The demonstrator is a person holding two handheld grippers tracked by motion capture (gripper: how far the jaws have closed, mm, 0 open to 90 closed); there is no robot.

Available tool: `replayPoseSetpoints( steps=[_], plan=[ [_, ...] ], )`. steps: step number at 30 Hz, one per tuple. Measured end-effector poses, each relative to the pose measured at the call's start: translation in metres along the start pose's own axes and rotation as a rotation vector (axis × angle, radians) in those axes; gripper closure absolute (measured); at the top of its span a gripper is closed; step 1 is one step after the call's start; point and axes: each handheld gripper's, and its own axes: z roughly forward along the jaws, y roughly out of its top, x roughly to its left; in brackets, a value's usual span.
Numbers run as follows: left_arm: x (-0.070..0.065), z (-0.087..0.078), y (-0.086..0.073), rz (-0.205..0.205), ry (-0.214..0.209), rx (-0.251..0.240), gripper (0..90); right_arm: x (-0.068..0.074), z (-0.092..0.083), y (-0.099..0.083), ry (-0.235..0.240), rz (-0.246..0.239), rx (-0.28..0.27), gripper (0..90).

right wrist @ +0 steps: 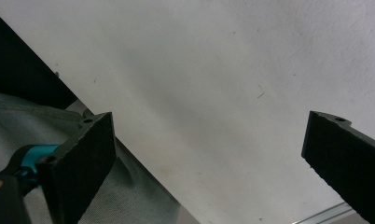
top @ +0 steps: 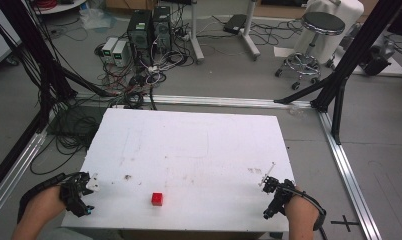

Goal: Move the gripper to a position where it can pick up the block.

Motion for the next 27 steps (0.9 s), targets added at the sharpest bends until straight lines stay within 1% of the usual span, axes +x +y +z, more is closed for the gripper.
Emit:
replayPoseSetpoints(
  steps=[3, 4, 7, 8, 9, 10, 12, 14, 15, 16, 17, 18, 21, 22, 23, 24, 27],
  plan=[
    [0.001, 0.000, 0.004, 0.007, 0.001, 0.004, 22.1, 0.001, 0.000, 0.001, 0.007, 0.004, 0.001, 2.5],
    [0.002, 0.000, 0.009, 0.027, -0.007, 0.006, 22.1, 0.001, 0.000, 0.002, 0.006, -0.002, -0.004, 2.4],
    [0.004, -0.002, 0.012, 0.036, -0.012, 0.003, 22.2, 0.001, 0.000, 0.002, 0.011, -0.004, -0.005, 2.4],
    [0.007, -0.005, 0.016, 0.050, -0.008, 0.003, 22.2, 0.001, -0.001, 0.003, 0.010, -0.008, -0.009, 2.5],
    [0.007, -0.005, 0.016, 0.050, -0.008, 0.003, 22.2, 0.001, -0.001, 0.003, 0.010, -0.008, -0.009, 2.5],
    [0.011, -0.008, 0.019, 0.057, -0.013, -0.012, 22.1, 0.001, -0.003, 0.002, 0.009, -0.004, -0.015, 2.5],
    [0.012, -0.008, 0.020, 0.061, -0.015, -0.014, 22.2, 0.001, -0.004, 0.001, 0.006, -0.002, -0.022, 2.5],
    [0.017, -0.011, 0.024, 0.081, -0.023, -0.015, 22.2, 0.001, -0.005, 0.001, 0.008, 0.004, -0.020, 2.5],
    [0.017, -0.011, 0.024, 0.081, -0.023, -0.015, 22.2, 0.001, -0.005, 0.001, 0.008, 0.004, -0.020, 2.5],
    [0.020, -0.012, 0.025, 0.089, -0.027, -0.016, 22.1, 0.000, -0.005, -0.001, 0.008, 0.001, -0.026, 2.5],
    [0.020, -0.012, 0.025, 0.089, -0.027, -0.016, 22.2, 0.000, -0.005, -0.001, 0.008, 0.001, -0.026, 2.5],
    [0.022, -0.015, 0.027, 0.102, -0.025, -0.012, 22.2, 0.001, -0.006, -0.001, 0.010, 0.012, -0.024, 2.5],
    [0.024, -0.018, 0.029, 0.108, -0.023, -0.015, 22.2, 0.000, -0.006, -0.002, 0.010, 0.004, -0.028, 2.5],
    [0.026, -0.020, 0.031, 0.118, -0.020, -0.012, 22.2, 0.000, -0.006, -0.002, 0.012, 0.009, -0.030, 2.4],
    [0.026, -0.020, 0.031, 0.118, -0.020, -0.012, 22.2, 0.000, -0.006, -0.002, 0.012, 0.009, -0.030, 2.4],
    [0.028, -0.023, 0.034, 0.133, -0.016, -0.011, 22.2, 0.001, -0.006, -0.002, 0.013, 0.007, -0.029, 2.5],
    [0.028, -0.024, 0.038, 0.140, -0.018, -0.013, 22.1, 0.000, -0.006, -0.002, 0.013, 0.004, -0.031, 2.5]
  ],
)
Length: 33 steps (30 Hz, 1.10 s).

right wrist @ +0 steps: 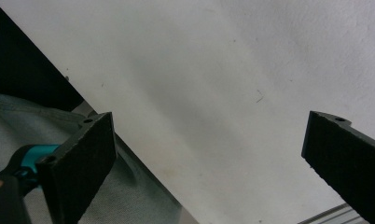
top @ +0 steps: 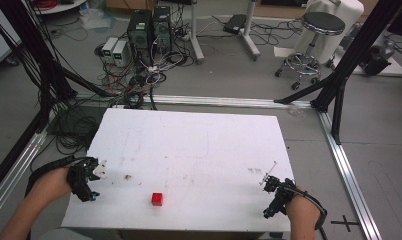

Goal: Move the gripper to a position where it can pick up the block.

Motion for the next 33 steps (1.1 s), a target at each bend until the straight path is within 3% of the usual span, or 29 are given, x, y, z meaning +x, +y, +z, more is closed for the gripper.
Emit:
replayPoseSetpoints(
  steps=[8, 13, 33],
  plan=[
    [0.005, -0.004, 0.026, 0.060, -0.017, -0.014, 22.1, 0.001, -0.001, -0.001, 0.007, 0.001, 0.000, 2.5],
    [0.007, -0.003, 0.044, 0.100, -0.022, 0.006, 22.1, 0.001, -0.001, -0.004, 0.006, 0.008, -0.007, 2.5],
    [-0.001, 0.002, 0.092, 0.184, -0.043, 0.036, 22.2, 0.002, -0.003, -0.005, 0.014, 0.008, -0.024, 2.5]
  ],
)
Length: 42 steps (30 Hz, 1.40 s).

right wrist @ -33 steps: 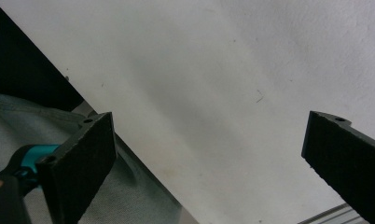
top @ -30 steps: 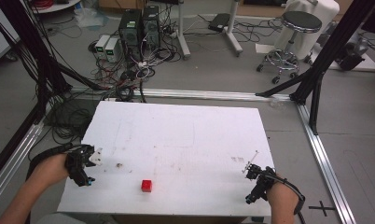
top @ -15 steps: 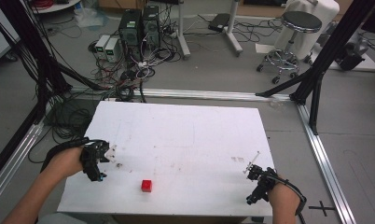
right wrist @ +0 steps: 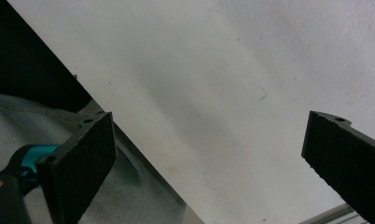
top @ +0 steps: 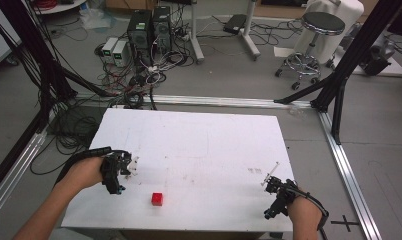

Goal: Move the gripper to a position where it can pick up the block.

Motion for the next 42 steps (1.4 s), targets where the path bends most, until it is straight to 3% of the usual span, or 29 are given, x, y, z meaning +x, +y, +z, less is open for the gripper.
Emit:
replayPoseSetpoints(
  steps=[17, 42],
  plan=[
    [-0.014, 0.004, 0.037, 0.051, 0.001, -0.008, 22.2, 0.000, -0.001, 0.001, 0.002, -0.003, -0.011, 2.5],
    [-0.042, 0.037, 0.084, 0.145, -0.016, 0.042, 22.2, 0.000, -0.002, 0.000, 0.007, -0.014, -0.014, 2.5]
  ],
)
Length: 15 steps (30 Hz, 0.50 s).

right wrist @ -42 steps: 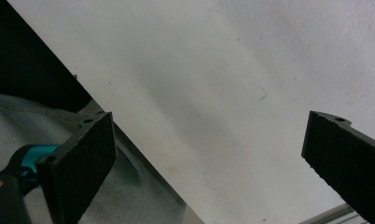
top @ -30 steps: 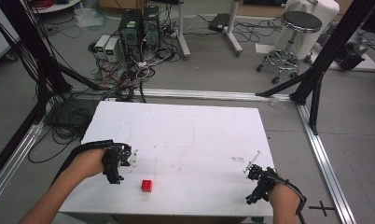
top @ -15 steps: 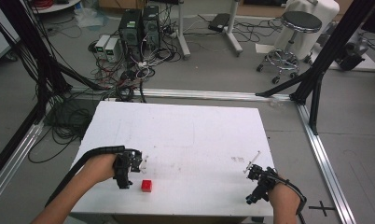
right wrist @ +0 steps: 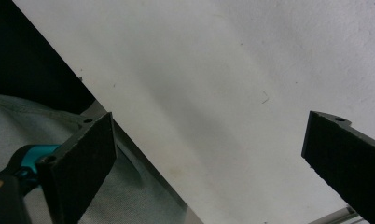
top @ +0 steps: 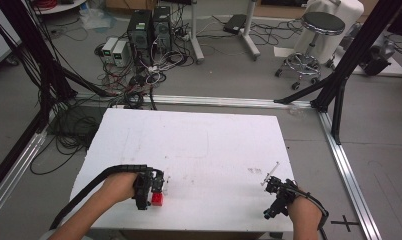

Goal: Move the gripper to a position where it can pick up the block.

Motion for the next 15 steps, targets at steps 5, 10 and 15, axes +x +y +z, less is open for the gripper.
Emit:
replayPoseSetpoints(
  steps=[5, 10, 15],
  plan=[
    [-0.002, 0.004, 0.004, -0.001, -0.002, 0.004, 22.2, 0.000, 0.001, 0.000, 0.001, 0.005, 0.001, 2.5],
    [-0.007, 0.011, 0.011, 0.015, -0.011, 0.011, 22.2, 0.000, 0.001, 0.000, 0.002, 0.006, 0.002, 2.5],
    [-0.007, 0.016, 0.015, 0.014, -0.021, 0.012, 22.2, 0.000, 0.001, 0.000, 0.003, 0.006, 0.001, 2.5]
  ],
)
